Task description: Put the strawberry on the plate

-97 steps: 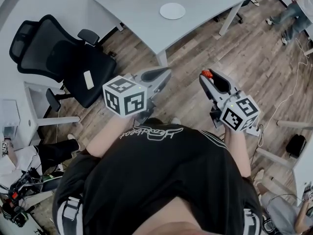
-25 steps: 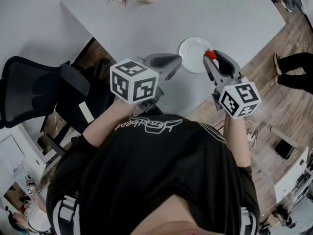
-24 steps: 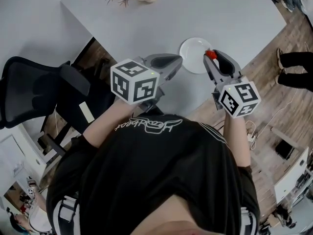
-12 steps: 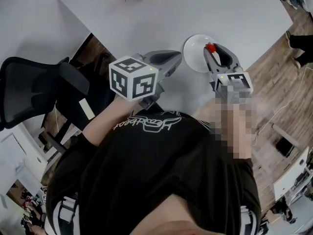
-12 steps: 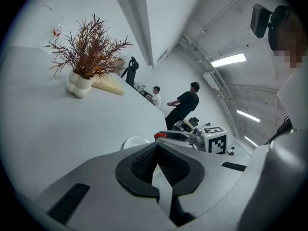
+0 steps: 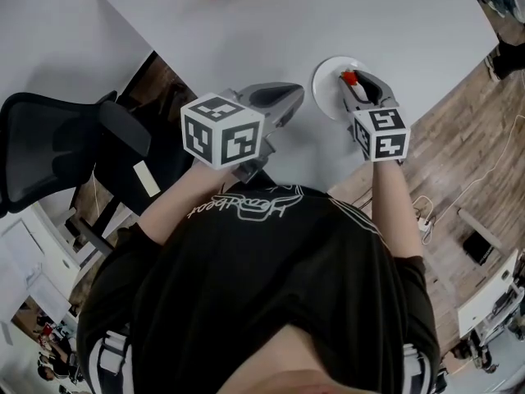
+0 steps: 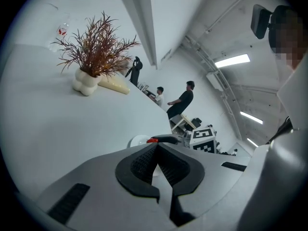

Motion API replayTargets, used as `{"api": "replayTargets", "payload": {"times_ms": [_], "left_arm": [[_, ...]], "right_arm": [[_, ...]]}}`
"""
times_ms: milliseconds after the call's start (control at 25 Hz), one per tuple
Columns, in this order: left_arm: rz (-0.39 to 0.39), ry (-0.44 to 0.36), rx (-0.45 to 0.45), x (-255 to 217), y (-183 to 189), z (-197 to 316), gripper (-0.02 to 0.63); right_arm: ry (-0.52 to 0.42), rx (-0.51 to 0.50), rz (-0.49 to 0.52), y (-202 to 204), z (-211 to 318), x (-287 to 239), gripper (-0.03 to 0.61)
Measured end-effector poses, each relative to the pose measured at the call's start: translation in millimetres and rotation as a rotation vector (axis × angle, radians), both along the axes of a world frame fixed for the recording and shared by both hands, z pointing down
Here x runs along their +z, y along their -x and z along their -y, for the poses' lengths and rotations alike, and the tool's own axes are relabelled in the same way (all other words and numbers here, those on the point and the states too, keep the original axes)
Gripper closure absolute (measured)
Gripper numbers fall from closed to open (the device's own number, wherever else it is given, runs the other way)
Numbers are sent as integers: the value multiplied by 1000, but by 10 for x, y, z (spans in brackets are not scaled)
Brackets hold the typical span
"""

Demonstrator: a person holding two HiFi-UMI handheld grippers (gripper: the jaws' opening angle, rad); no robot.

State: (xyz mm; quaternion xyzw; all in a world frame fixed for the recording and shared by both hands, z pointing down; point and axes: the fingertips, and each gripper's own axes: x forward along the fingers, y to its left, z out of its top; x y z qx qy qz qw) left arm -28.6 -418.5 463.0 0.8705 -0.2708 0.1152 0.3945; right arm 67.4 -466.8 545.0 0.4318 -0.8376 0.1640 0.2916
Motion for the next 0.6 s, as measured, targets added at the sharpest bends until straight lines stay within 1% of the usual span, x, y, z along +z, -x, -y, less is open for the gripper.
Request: {"api": "replayTargets", "payload": {"times_ms": [200,440,600], "left_arm": [[8,6,-10,51,40,20,607],[16,6,-18,60,76,43,607],[12,27,-32,96,114,48,607]], "right_arm": [[35,-17,-48,17,25,143,446],[51,-49,-93,70,21,208,446],[47,-66,-125,80,36,250,446]]}}
